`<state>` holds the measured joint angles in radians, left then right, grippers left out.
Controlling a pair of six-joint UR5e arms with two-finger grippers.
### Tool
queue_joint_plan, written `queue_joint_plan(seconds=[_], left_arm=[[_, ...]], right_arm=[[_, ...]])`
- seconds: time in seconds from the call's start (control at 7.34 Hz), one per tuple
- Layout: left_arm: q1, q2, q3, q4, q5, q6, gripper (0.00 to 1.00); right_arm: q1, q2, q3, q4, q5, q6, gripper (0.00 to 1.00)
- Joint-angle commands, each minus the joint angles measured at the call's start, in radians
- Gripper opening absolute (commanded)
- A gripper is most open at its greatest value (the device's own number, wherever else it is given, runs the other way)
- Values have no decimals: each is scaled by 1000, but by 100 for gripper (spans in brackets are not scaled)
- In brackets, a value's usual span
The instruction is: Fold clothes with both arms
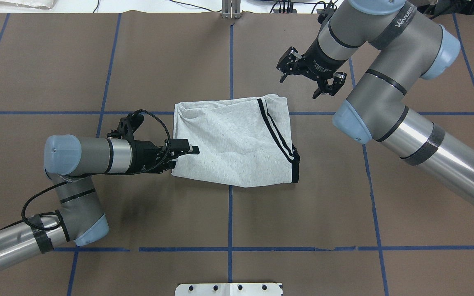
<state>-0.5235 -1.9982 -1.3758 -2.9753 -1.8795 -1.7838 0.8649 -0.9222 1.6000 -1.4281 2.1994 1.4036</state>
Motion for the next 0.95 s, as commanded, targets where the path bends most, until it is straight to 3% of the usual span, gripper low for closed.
queue_joint_plan(seconds=[0.0, 0.41, 0.82], left_arm=[[7, 1, -2, 1, -29, -3, 99], [20, 1, -11, -1, -49, -3, 99], [45, 65, -55, -2, -47, -3, 99]], right_arm=[[2, -3, 0, 0, -1, 0, 100], [8, -3, 0, 0, 0, 0, 100], [8, -3, -2, 0, 0, 0, 100]])
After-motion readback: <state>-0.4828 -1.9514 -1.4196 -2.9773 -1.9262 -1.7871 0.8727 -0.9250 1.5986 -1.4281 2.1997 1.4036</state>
